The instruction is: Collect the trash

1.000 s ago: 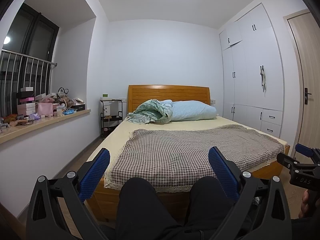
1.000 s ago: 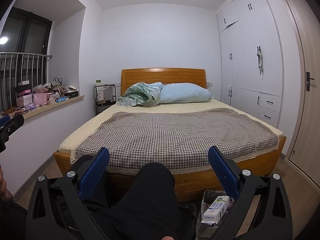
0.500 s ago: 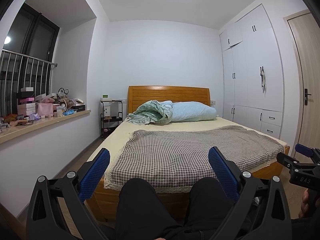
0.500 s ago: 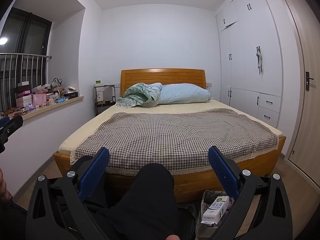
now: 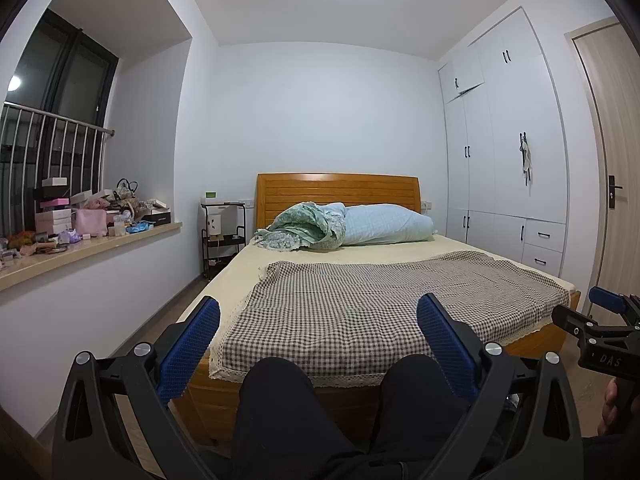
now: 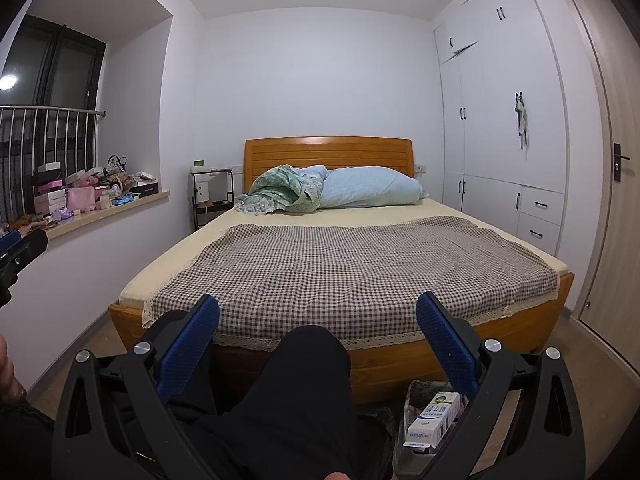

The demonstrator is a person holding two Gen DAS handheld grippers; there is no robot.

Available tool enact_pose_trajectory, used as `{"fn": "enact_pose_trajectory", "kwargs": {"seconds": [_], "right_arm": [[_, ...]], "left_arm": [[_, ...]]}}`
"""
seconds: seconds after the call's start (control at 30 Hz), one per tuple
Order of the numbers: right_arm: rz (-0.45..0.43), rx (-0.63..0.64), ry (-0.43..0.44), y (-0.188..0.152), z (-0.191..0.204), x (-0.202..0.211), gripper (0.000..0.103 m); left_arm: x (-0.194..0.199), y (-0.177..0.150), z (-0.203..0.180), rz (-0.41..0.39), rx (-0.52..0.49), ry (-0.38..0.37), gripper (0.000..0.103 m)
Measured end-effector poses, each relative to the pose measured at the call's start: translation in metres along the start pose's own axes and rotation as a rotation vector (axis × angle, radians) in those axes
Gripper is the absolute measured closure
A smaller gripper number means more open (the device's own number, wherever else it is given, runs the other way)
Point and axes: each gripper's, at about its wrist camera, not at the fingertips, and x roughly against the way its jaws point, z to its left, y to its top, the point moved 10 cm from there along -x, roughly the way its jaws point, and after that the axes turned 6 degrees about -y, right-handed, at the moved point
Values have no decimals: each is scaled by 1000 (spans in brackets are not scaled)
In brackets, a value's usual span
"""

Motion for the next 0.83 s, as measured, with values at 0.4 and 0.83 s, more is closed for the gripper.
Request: {"fn": "enact_pose_trajectory", "kwargs": {"seconds": [0.4, 0.83], "right_arm": [[3, -1, 1, 0, -1, 0, 8], [72, -74, 11, 10, -7, -77, 8]], "left_arm": [[0, -1, -1, 1, -1, -2, 7], [-110, -6, 37, 77, 2, 25, 7]]}}
